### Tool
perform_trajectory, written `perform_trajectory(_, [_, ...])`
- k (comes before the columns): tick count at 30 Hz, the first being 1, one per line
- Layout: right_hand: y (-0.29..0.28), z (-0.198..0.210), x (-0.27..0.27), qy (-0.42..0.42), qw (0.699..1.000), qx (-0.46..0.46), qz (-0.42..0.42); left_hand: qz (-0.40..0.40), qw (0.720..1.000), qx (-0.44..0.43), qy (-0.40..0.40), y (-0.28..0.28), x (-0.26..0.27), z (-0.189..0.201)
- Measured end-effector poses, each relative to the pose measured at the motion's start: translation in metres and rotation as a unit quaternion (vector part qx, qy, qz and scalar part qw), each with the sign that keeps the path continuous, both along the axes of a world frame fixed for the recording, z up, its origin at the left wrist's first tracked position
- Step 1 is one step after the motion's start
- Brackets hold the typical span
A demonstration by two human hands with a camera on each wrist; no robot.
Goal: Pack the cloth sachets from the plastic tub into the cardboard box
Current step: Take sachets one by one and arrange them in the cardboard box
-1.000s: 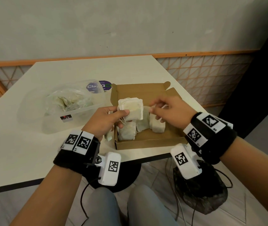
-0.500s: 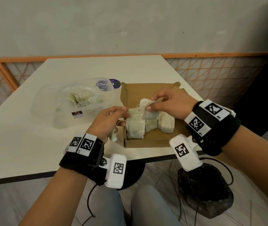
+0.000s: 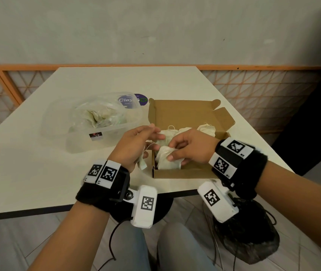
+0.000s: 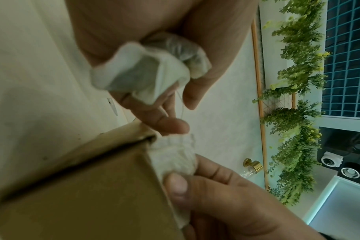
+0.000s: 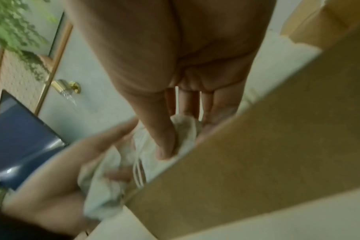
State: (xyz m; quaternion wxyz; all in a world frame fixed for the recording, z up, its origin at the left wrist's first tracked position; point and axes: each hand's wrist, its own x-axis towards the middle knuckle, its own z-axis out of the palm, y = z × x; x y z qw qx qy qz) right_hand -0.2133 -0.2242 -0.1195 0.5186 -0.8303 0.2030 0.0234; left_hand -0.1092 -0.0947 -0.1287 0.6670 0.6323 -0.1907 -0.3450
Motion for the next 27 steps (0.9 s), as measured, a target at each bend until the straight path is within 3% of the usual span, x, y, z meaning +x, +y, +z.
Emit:
perform_trajectory(5, [0.006,-0.005,0.007,0.005,0.997,-0.075,-0.005,0.065,0.996,-0.052,-0.014,0.000,-0.002,0.013])
perform_trajectory(8, [0.006,0.006,0.005,0.028,0.993,-0.109,0.020,0.124,0.986,-0.101,-0.040,0.004,0.004,0.029])
perform_trajectory(11, [0.001,0.021,0.003,0.034,0.992,-0.118,0.037,0.134,0.984,-0.105,-0.055,0.008,0.009,0.042])
perform_trajectory(15, [-0.007,0.033,0.002,0.035,0.981,-0.183,0.052,0.042,0.995,-0.011,-0.089,0.003,0.004,0.039])
perform_trajectory(18, [-0.009,0.038,0.002,0.019,0.985,-0.168,0.043,-0.020,0.991,0.063,-0.118,-0.002,-0.006,0.032])
perform_trajectory(24, [-0.020,0.052,0.009,-0.065,0.980,-0.183,-0.043,-0.131,0.988,0.077,0.003,-0.001,-0.028,0.031])
perform_trajectory(27, [-0.024,0.052,0.011,-0.081,0.976,-0.183,-0.082,-0.186,0.976,0.111,-0.001,0.003,-0.029,0.034])
